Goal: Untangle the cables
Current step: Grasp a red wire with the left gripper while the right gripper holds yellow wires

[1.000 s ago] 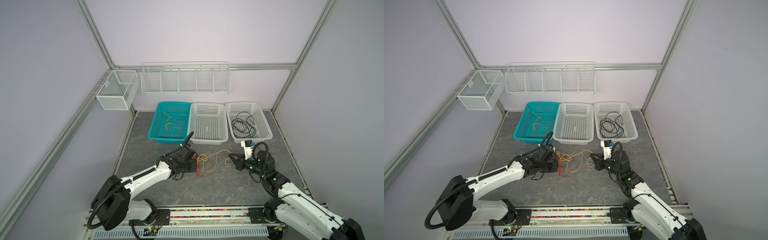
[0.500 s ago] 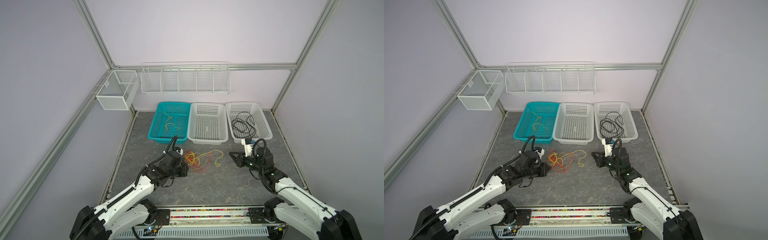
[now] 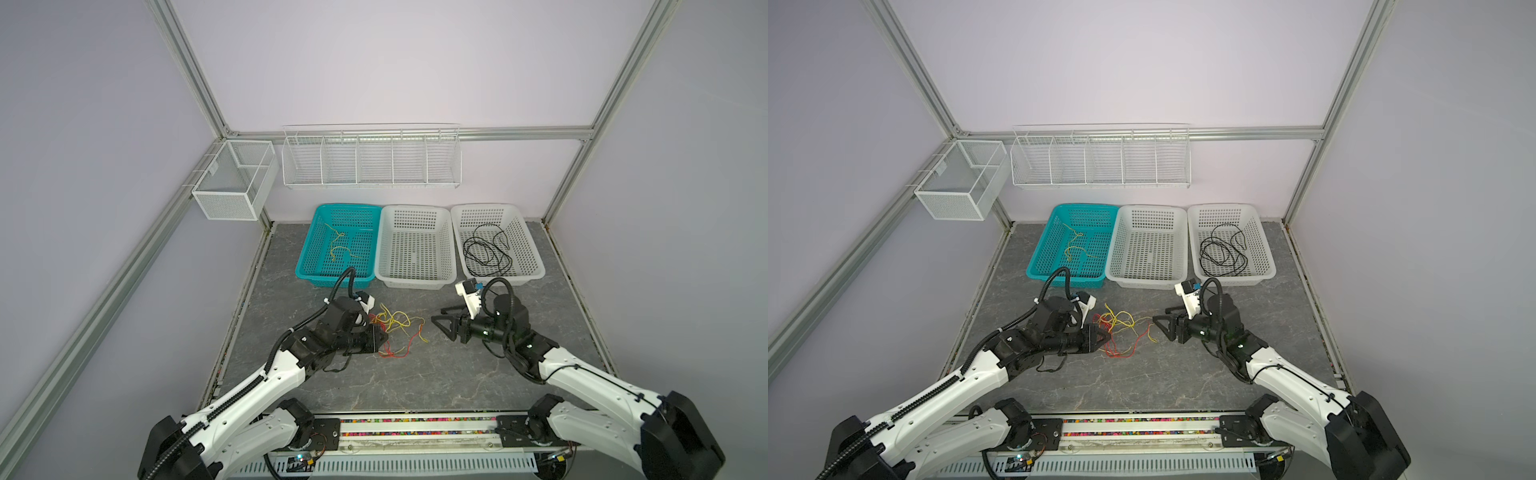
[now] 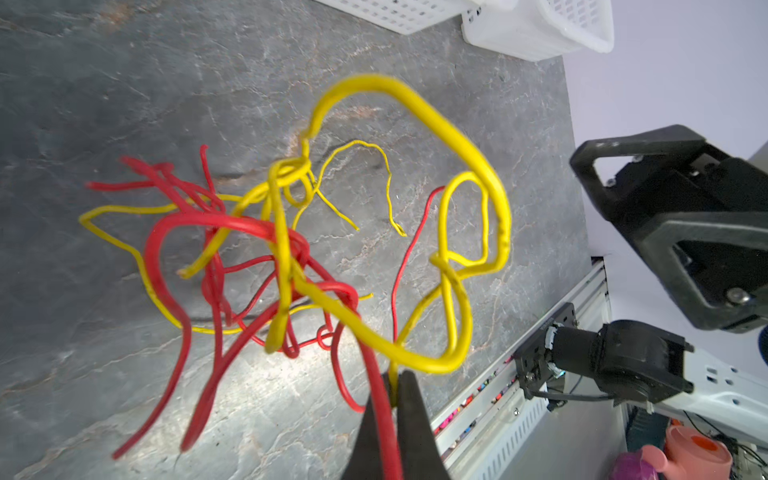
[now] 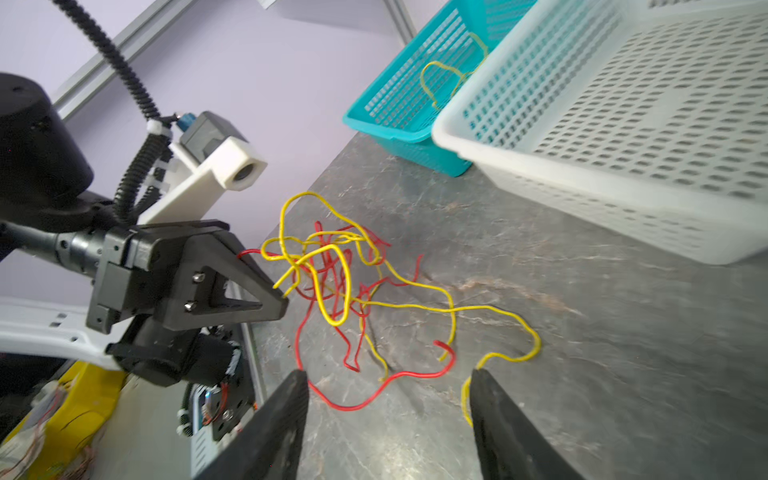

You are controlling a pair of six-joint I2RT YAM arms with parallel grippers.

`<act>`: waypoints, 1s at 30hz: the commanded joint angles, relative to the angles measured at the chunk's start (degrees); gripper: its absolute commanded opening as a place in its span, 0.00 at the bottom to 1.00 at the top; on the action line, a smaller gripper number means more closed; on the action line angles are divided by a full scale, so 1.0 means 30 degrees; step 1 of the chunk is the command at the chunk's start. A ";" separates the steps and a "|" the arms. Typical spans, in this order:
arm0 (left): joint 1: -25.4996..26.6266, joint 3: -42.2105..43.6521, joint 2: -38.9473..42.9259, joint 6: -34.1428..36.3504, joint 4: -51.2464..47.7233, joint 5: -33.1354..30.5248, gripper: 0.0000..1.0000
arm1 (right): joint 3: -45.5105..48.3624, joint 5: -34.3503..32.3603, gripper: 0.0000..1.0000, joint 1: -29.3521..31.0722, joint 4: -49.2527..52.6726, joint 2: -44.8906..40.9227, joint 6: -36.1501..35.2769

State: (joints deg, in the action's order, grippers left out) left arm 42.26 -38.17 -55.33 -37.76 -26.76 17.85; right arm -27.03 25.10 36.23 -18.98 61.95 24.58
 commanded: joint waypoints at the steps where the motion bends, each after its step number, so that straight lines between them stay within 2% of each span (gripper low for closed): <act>1: 0.0790 -0.0961 -0.0369 -0.0332 0.0967 0.0435 0.00 | -0.0757 0.0758 0.64 0.1083 -0.1380 0.1306 -0.0396; 8: 0.1406 -0.1221 -0.0726 -0.0437 0.2132 0.0608 0.00 | -0.0985 0.0314 0.59 0.1407 -0.2189 0.2814 0.0330; 18: 0.1557 -0.1104 -0.1002 -0.0199 0.2194 0.0622 0.00 | -0.0698 0.1122 0.10 0.1422 -0.3947 0.3290 0.1413; 20: 0.1558 -0.1184 -0.1051 0.0058 0.1704 0.0284 0.00 | -0.0425 0.0513 0.07 0.1424 -0.3934 0.2785 0.1373; 25: 0.1558 -0.1188 -0.0714 0.0590 0.0508 -0.0277 0.41 | 0.0198 -0.1565 0.06 0.1343 -0.2765 0.0736 0.0674; 27: 0.1558 -0.1378 -0.0514 0.0881 -0.0161 -0.0605 0.52 | 0.0242 -0.2078 0.06 0.1279 -0.2148 0.0030 0.0333; 30: 0.1557 -0.1803 -0.0197 0.1347 -0.1188 -0.1229 0.60 | -0.0089 -0.2488 0.06 0.0972 -0.0866 -0.1000 0.0144</act>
State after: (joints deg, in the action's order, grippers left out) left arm 46.59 -40.73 -57.47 -36.14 -26.50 16.56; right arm -27.18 20.60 39.92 -24.53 61.43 26.74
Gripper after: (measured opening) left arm 0.590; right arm 0.064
